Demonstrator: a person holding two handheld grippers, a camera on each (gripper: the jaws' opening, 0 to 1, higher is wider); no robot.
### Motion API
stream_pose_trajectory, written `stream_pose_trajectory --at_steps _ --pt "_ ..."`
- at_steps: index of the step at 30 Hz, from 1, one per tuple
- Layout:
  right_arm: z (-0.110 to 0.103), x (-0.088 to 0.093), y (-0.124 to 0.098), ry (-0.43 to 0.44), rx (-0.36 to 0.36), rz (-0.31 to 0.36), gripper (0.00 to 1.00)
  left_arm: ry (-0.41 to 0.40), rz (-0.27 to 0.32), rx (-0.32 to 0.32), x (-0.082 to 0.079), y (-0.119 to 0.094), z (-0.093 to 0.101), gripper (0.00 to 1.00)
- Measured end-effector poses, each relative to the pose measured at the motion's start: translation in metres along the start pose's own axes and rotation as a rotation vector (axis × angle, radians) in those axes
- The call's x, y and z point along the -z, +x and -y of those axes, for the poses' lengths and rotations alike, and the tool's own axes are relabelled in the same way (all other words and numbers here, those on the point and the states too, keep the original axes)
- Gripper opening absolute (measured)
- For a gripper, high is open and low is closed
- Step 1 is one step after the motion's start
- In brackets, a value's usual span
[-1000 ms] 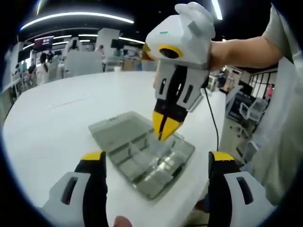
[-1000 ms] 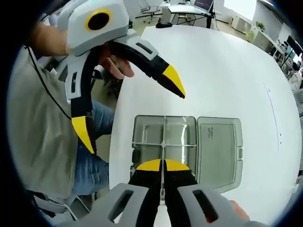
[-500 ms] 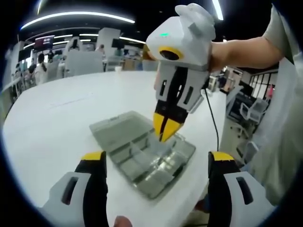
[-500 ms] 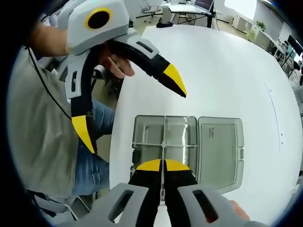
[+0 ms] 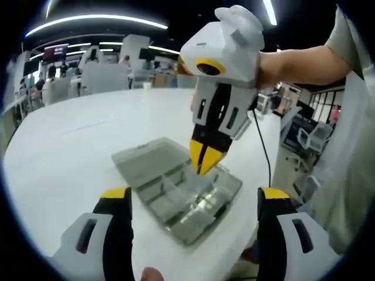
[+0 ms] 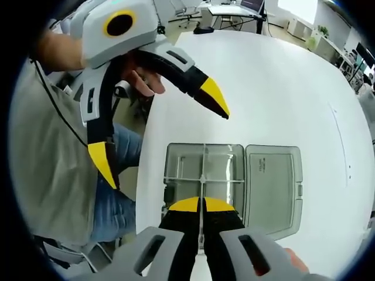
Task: Insert the divider into the dual guide fixture by aligning both edges with the guide slots and pushing it downward to the bottom, including one-sided entry, uneven engagement, binding, and posture correction.
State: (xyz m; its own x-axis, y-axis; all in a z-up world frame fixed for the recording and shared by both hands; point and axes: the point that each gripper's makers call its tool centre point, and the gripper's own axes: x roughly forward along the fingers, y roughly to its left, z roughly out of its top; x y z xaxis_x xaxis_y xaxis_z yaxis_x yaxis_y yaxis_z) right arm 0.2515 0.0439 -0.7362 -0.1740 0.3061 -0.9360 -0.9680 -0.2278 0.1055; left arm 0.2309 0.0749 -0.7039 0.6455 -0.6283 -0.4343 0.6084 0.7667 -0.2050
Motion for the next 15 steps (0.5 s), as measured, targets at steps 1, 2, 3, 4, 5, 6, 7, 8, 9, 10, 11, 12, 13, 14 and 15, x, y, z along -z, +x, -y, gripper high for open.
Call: stream_pose_trajectory --at_steps 1,2,3,4,5,6,7,8,9,10,11,12,13,14,15 --pt "0.0001 0.0001 0.0001 0.001 0.000 0.000 0.00 -0.001 0.000 0.000 0.0000 -0.0003 0.0004 0.86" --pt "-0.0001 -0.0002 0.0002 0.001 0.001 -0.002 0.00 -0.001 0.000 -0.001 0.0001 -0.0007 0.0008 0.86" --pt "-0.0003 -0.0002 0.0003 0.001 0.001 -0.003 0.00 -0.001 0.000 -0.001 0.0001 -0.0009 0.0012 0.86" --pt "-0.0011 0.0003 -0.0001 0.027 0.002 -0.009 0.00 -0.002 -0.001 -0.001 0.0003 -0.0011 0.0017 0.86" --pt "-0.0006 -0.0009 -0.0004 0.015 0.003 -0.006 0.00 -0.001 -0.001 -0.001 0.0004 -0.0011 0.0017 0.86" --pt "-0.0005 -0.0008 -0.0009 0.006 0.007 -0.009 0.00 -0.001 0.000 -0.001 0.0002 -0.0012 0.0019 0.86" --pt "-0.0005 -0.0006 -0.0009 0.011 0.007 -0.012 0.00 -0.003 0.001 -0.001 0.0001 -0.0011 0.0017 0.86" --pt "-0.0010 -0.0007 -0.0009 0.015 0.004 -0.012 0.00 -0.001 0.001 -0.001 -0.0001 -0.0012 0.0017 0.86" --pt "-0.0011 -0.0011 -0.0014 0.005 0.007 -0.012 0.00 0.000 0.002 -0.002 -0.0008 -0.0013 0.0017 0.86" --pt "-0.0010 -0.0009 -0.0017 0.006 0.008 -0.014 0.00 -0.002 0.003 -0.002 -0.0012 -0.0013 0.0019 0.86" --pt "-0.0012 -0.0006 -0.0015 0.009 0.007 -0.013 0.00 -0.001 0.003 -0.002 -0.0016 -0.0014 0.0021 0.86" --pt "0.0004 0.0003 -0.0012 -0.004 0.012 -0.016 0.00 0.000 0.004 -0.002 -0.0019 -0.0016 0.0021 0.86" --pt "-0.0007 0.0009 -0.0008 0.007 0.006 -0.018 0.00 -0.001 0.005 -0.003 -0.0022 -0.0019 0.0020 0.86" --pt "-0.0007 0.0008 -0.0007 0.010 0.007 -0.015 0.00 -0.001 0.005 -0.004 -0.0023 -0.0022 0.0019 0.86" --pt "-0.0007 0.0012 -0.0006 0.008 0.009 -0.016 0.00 -0.001 0.006 -0.004 -0.0021 -0.0025 0.0017 0.86"
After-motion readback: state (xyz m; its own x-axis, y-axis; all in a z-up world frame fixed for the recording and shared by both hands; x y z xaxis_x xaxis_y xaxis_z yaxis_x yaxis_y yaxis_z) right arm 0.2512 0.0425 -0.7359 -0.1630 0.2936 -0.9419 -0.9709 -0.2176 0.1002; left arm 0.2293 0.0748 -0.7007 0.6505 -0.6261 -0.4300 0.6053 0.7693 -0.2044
